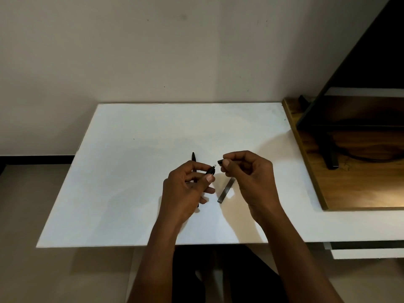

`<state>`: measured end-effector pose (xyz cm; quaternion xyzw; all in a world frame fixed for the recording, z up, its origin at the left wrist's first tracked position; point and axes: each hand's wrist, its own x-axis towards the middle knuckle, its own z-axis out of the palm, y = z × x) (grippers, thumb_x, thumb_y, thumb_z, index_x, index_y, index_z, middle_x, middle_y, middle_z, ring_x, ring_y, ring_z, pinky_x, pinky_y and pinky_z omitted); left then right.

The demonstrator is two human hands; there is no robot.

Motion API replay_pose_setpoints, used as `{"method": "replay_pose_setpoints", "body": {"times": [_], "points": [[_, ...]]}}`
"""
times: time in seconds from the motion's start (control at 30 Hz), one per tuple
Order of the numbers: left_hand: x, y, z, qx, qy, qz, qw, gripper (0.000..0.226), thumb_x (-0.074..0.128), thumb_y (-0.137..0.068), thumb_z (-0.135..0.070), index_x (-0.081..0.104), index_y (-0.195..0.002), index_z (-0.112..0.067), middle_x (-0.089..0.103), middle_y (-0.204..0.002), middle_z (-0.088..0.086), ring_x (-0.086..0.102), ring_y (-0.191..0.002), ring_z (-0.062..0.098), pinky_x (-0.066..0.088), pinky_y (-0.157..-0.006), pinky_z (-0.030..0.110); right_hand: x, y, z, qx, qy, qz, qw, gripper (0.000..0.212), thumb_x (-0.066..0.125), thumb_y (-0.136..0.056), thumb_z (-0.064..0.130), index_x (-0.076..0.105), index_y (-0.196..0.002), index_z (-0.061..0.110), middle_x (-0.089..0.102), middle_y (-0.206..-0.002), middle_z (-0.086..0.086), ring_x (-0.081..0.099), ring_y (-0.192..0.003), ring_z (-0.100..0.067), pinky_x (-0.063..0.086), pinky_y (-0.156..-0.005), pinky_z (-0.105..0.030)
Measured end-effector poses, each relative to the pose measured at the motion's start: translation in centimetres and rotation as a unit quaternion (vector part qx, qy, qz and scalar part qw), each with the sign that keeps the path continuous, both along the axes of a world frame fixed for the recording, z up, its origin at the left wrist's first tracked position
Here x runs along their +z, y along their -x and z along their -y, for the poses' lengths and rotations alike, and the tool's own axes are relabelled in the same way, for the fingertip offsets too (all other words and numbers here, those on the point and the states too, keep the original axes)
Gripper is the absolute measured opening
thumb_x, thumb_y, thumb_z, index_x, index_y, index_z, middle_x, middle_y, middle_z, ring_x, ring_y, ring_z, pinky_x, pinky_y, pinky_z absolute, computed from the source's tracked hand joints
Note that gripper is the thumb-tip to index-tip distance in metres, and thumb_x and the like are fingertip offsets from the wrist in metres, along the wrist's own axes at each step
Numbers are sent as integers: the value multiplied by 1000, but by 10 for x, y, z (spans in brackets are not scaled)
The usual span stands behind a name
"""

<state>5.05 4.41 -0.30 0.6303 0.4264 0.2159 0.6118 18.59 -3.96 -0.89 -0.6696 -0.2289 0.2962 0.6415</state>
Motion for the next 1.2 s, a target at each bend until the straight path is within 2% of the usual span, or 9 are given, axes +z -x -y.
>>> {"method": "replay_pose_setpoints", "body": {"times": [0.07,0.2,0.6,0.8,0.97,1.07,1.2], "points": [[1,0,0,0,-2,-2,1000,13,74,-87,-18,72,-96,-26,79,-80,-3,76,-67,13,58,-54,38,1,-2,1,-5,4,11,1000,9,72,-89,6,76,-94,12,80,-85,-3,76,-82,-21,59,-73,-25],[2,0,0,0,-1,1,1000,13,76,-86,-16,74,-96,-23,78,-77,-3,75,-65,13,54,-47,26,0,-2,1,23,25,38,999,9,74,-87,9,77,-94,13,79,-84,-3,76,-79,-18,61,-74,-29],[2,-2,2,-16,-10,-3,1000,15,73,-88,-19,75,-102,-20,80,-88,-1,76,-69,13,48,-48,16,5,-9,6,64,50,84,993,11,74,-87,8,78,-94,15,78,-80,1,75,-77,-14,59,-74,-24],[4,-3,5,-8,-20,1,1000,13,73,-88,-16,76,-100,-20,80,-87,-3,76,-68,11,47,-46,15,3,-8,8,65,24,31,997,10,76,-86,11,79,-95,14,79,-80,-2,74,-77,-18,58,-74,-24],[4,0,6,-10,-27,-6,1000,12,74,-87,-16,76,-97,-22,80,-82,-7,75,-66,8,47,-45,13,3,-8,10,80,25,-5,996,10,78,-84,11,80,-93,13,79,-81,-6,74,-78,-25,58,-76,-30],[6,1,6,-8,-11,8,1000,12,75,-86,-18,75,-96,-26,80,-82,-8,76,-68,10,49,-46,15,1,-5,11,80,-14,-94,992,15,77,-84,10,79,-99,10,79,-88,-12,73,-82,-23,55,-78,-31],[7,0,5,7,6,22,1000,15,77,-85,-21,70,-97,-17,80,-80,1,77,-70,15,51,-47,22,-2,3,7,68,-23,-180,981,34,80,-81,18,74,-115,15,79,-100,-15,75,-97,-28,58,-88,-38]]}}
